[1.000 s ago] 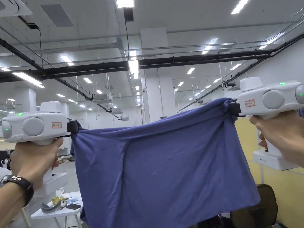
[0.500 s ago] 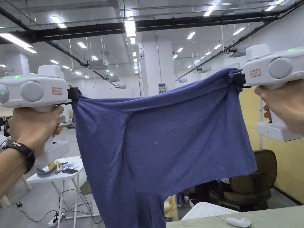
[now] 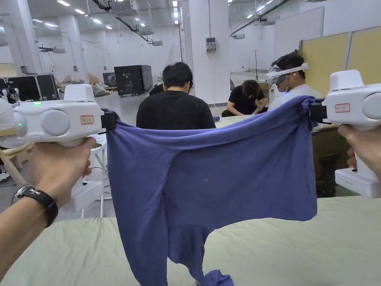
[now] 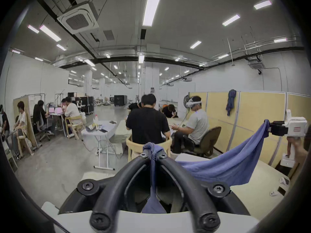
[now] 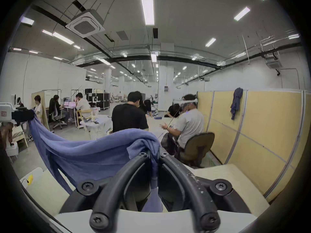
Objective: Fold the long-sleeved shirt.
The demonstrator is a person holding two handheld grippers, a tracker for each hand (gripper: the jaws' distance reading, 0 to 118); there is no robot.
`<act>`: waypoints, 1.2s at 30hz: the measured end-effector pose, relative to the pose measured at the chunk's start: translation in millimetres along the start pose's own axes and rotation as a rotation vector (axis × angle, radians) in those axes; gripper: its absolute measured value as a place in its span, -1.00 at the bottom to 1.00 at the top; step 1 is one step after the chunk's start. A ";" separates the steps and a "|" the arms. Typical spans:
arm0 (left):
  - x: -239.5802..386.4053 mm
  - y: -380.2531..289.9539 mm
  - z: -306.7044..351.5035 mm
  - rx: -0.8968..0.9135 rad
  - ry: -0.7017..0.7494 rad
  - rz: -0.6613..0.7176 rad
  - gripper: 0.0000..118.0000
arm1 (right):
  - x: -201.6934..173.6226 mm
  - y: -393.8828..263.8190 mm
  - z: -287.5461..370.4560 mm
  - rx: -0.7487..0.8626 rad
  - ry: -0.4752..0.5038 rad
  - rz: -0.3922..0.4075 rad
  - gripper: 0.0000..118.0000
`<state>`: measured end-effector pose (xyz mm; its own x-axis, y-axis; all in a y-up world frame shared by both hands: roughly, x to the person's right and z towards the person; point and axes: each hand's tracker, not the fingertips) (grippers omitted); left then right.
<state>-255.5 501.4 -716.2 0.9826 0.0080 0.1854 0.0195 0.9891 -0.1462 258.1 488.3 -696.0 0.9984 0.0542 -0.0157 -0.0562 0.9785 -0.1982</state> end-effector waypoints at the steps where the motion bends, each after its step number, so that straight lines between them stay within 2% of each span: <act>1: 0.7 -13.4 0.8 -0.013 -0.006 0.001 -0.93 | -0.8 -12.8 -2.7 -0.015 0.007 -0.003 -0.88; 5: 2.0 -70.0 3.1 -0.085 -0.033 0.039 -0.93 | -5.3 -71.9 -12.5 -0.097 0.029 -0.012 -0.88; 9: 1.6 -127.9 10.1 -0.149 -0.041 0.096 -0.93 | -12.1 -138.6 -9.0 -0.180 0.044 -0.070 -0.88; 11: 2.6 -154.1 18.3 -0.175 -0.040 0.103 -0.93 | -17.8 -170.5 -2.2 -0.218 0.048 -0.073 -0.88; 14: 2.1 -191.4 38.6 -0.235 -0.053 0.137 -0.93 | -26.5 -214.4 12.4 -0.279 0.067 -0.021 -0.88; 16: 2.8 -215.2 58.3 -0.262 -0.054 0.140 -0.93 | -34.9 -239.5 28.9 -0.322 0.096 0.032 -0.88; 18: 1.5 -237.1 78.5 -0.297 -0.056 0.182 -0.93 | -38.7 -264.0 45.1 -0.350 0.095 0.039 -0.88; 23: 8.0 -285.0 138.9 -0.371 -0.061 0.206 -0.93 | -33.1 -319.1 84.9 -0.422 0.112 -0.002 -0.88; 36: 16.3 -390.5 315.5 -0.502 -0.043 0.304 -0.93 | -35.6 -414.0 243.9 -0.590 0.156 -0.081 -0.88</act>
<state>-305.4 161.9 -349.5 0.9497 0.2967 0.1006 -0.1668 0.7507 -0.6392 247.0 129.8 -374.3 0.9897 -0.0888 -0.1121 -0.0179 0.7009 -0.7131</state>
